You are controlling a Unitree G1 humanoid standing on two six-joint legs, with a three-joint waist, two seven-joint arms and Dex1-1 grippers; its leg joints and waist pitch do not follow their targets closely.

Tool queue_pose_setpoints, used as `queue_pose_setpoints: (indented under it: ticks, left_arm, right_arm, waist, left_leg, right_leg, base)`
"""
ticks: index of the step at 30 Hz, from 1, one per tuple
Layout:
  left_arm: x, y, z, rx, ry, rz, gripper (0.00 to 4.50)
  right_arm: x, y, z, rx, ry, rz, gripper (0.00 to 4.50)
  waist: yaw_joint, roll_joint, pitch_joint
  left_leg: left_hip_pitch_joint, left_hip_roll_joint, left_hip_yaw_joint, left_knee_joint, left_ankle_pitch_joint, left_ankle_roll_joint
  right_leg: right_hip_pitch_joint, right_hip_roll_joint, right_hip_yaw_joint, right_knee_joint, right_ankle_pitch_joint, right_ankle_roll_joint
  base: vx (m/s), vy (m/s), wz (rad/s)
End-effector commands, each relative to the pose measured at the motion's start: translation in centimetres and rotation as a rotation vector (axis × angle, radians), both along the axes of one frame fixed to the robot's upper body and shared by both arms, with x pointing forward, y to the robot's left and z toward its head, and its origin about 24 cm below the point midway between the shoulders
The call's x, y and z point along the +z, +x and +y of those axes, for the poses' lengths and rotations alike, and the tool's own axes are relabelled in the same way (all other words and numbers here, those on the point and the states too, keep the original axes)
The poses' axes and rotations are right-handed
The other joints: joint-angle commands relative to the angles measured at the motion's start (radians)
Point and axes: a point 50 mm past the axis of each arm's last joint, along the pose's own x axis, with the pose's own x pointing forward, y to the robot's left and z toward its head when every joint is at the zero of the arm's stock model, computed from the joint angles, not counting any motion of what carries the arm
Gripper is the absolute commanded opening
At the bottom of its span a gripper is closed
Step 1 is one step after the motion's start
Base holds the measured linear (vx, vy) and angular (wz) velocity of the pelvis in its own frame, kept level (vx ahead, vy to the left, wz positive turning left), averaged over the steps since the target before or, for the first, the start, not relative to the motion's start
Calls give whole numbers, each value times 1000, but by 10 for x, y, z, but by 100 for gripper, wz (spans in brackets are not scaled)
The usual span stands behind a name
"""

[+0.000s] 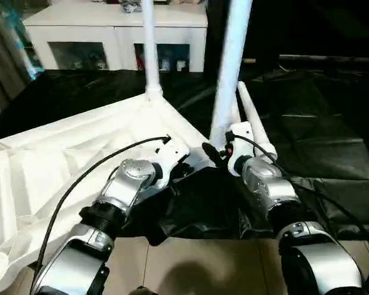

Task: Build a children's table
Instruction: Rotate leg to tighten

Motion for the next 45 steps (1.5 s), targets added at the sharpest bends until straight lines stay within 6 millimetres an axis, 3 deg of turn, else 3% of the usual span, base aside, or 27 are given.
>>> queue_pose_setpoints:
  ticks: [1,4,6,7,8,11,12,13,15,17,18,22,24,26,27,29,37,42,43,44,45]
  left_arm:
    - [21,6,-9,-45,-32,-107,0]
    - [17,-3,1,-144,-28,-91,0]
    - [16,-9,7,-198,-31,-77,0]
    - [14,-17,18,-274,-25,-50,0]
    - [14,-17,18,-274,-25,-50,0]
    - [15,-26,28,-353,-43,-10,0]
    - [16,-29,31,-374,-52,2,0]
    - [17,-31,33,-391,-60,9,0]
    - [18,-34,38,-418,-62,28,0]
    - [18,-36,42,-430,-56,38,0]
    - [18,-37,43,-433,-54,41,0]
    - [20,-41,51,-456,-60,70,0]
    - [20,-41,53,-457,-58,72,0]
    - [21,-42,55,-458,-57,74,0]
    - [21,-41,55,-458,-55,75,0]
    - [21,-41,56,-456,-56,76,0]
    - [20,-42,52,-446,-77,68,0]
    - [18,-32,45,-353,-66,24,0]
    - [15,-22,41,-258,-29,-3,0]
    - [14,-16,36,-198,-22,-19,0]
    - [14,-16,36,-198,-22,-19,0]
  right_arm:
    - [-4,-14,39,234,67,25,377]
    - [1,-16,29,345,26,-24,377]
    - [3,-18,22,407,-5,-46,377]
    - [7,-22,10,517,-60,-75,377]
    - [7,-22,10,517,-60,-75,377]
    - [11,-27,-3,618,-94,-90,377]
    - [12,-29,-6,641,-101,-93,377]
    - [13,-30,-9,660,-108,-95,377]
    - [16,-32,-15,698,-122,-99,377]
    - [18,-33,-18,718,-123,-99,377]
    - [19,-33,-19,729,-123,-97,377]
    - [20,-40,-25,813,-142,-70,377]
    - [20,-41,-26,822,-145,-68,377]
    - [20,-42,-26,832,-145,-67,377]
    - [20,-42,-26,836,-141,-66,377]
    - [20,-43,-25,840,-131,-65,362]
    - [9,-49,-18,818,-77,-29,301]
    - [-4,-40,-13,606,-65,-11,283]
    - [-11,-32,-10,432,-51,11,281]
    - [-16,-28,-8,320,-39,29,281]
    - [-16,-28,-8,320,-39,29,280]
  waist:
    - [-9,7,-69]
    - [-11,5,-73]
    - [-8,0,-74]
    - [0,0,-76]
    - [0,-1,-75]
    - [8,0,-79]
    - [13,0,-82]
    - [19,-2,-84]
    - [29,0,-90]
    - [41,-8,-98]
    - [40,-8,-98]
    - [43,-3,-99]
    - [43,-4,-96]
    - [41,-6,-91]
    - [41,-15,-89]
    - [41,-10,-88]
    - [42,-10,-90]
    - [35,-9,-87]
    - [31,-9,-86]
    - [26,-8,-81]
    - [23,-8,-80]
  left_leg:
    - [27,17,-17,-83,-562,-6]
    - [15,18,-14,-85,-501,8]
    - [21,17,-7,-81,-468,17]
    - [12,21,-4,-80,-422,25]
    - [9,21,-2,-81,-411,29]
    - [17,22,5,-74,-375,36]
    - [17,25,4,-74,-363,37]
    - [10,26,7,-73,-328,44]
    - [16,28,12,-66,-288,49]
    - [1,25,14,-57,-186,71]
    - [-3,24,15,-55,-164,79]
    - [-7,25,16,-46,-151,95]
    - [-7,24,17,-48,-174,91]
    - [-3,23,19,-51,-225,71]
    - [-1,24,20,-53,-234,67]
    - [1,25,19,-54,-248,54]
    - [-2,24,18,-54,-228,51]
    - [-1,22,17,-58,-254,31]
    - [1,21,15,-61,-276,16]
    - [8,19,15,-64,-311,1]
    - [11,18,13,-63,-333,-10]
  right_leg:
    - [27,-63,23,-94,-528,-86]
    - [31,-65,35,-83,-476,-113]
    - [26,-66,39,-84,-457,-136]
    - [32,-66,45,-73,-417,-151]
    - [32,-63,46,-70,-405,-154]
    - [25,-61,54,-61,-377,-187]
    - [28,-62,54,-58,-369,-191]
    - [31,-60,56,-52,-336,-199]
    - [22,-57,60,-44,-266,-223]
    - [29,-52,65,-16,-129,-250]
    - [28,-49,65,-12,-102,-255]
    - [24,-46,65,-2,-53,-268]
    - [24,-48,65,-5,-84,-264]
    - [22,-49,69,-16,-175,-245]
    - [21,-50,70,-20,-198,-240]
    - [19,-50,73,-23,-245,-224]
    - [18,-50,74,-23,-246,-209]
    - [15,-50,73,-28,-277,-201]
    - [18,-51,73,-32,-315,-188]
    - [10,-50,72,-41,-367,-179]
    - [10,-50,70,-42,-398,-173]
  base:
    - [0,0,0]
    - [0,0,0]
    - [0,0,0]
    - [0,0,0]
    - [0,0,0]
    - [0,0,0]
    - [51,-34,3]
    - [56,-30,2]
    - [60,-29,5]
    - [61,-21,5]
    - [0,0,0]
    - [0,0,0]
    - [0,0,0]
    - [0,0,0]
    - [0,0,0]
    - [0,0,0]
    - [0,0,0]
    - [0,0,0]
    - [0,0,0]
    - [0,0,0]
    - [0,0,0]
